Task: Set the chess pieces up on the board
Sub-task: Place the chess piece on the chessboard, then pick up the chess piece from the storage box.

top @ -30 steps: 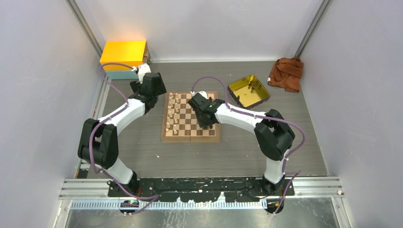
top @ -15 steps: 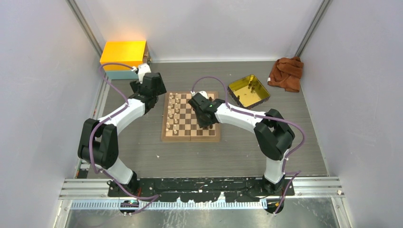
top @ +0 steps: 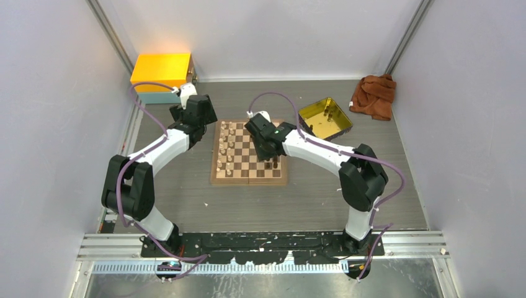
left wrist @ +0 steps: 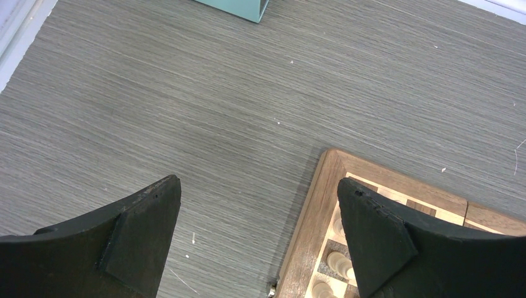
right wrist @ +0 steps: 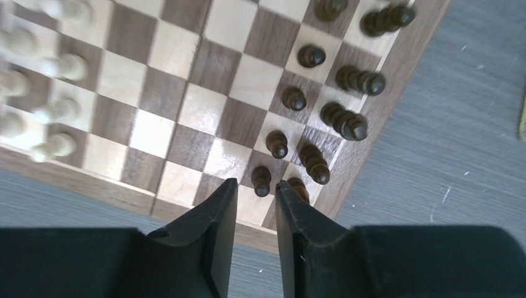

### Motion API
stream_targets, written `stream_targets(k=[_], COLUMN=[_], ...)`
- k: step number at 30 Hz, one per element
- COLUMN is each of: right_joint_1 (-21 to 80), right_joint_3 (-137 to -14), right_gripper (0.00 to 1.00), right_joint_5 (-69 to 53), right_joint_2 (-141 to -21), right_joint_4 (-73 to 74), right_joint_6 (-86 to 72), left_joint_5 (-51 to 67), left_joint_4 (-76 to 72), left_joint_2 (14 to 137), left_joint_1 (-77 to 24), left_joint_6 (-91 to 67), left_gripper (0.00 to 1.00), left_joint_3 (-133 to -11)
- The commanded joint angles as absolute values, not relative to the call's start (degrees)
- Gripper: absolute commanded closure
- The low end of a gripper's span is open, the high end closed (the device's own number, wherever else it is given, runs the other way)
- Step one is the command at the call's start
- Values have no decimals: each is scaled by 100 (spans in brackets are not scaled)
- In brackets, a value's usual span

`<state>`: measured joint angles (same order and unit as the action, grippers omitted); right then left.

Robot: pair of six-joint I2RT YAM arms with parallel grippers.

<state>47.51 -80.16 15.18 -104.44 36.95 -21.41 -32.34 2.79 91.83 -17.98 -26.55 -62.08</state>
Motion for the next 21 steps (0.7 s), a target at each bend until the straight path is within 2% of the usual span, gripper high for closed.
stream_targets(k=[1, 6, 11, 21], right_joint_1=[4741, 4618, 3780, 2159], right_joint_3=[-8750, -9157, -9322, -9831], right_gripper=[65, 64, 64, 64], right_joint_5=[1719, 2099, 2124, 1835], right_joint_2=[-9776, -9594, -9624, -10519], right_joint_4=[3899, 4026, 3981, 4008], right_joint_6=[-2047, -2021, -2083, -2417], left_joint_5=[-3340, -3349, -3327, -3305], left_joint_4=[22, 26, 26, -79], left_joint_2=[9149, 9149, 9148, 9200], left_joint_1=[-1780, -1775, -1773, -1775], left_joint_6=[-2621, -2615, -2626, -2603], left_gripper=[3, 3, 3, 3], left_joint_3=[-6407, -6407, -6372, -6469])
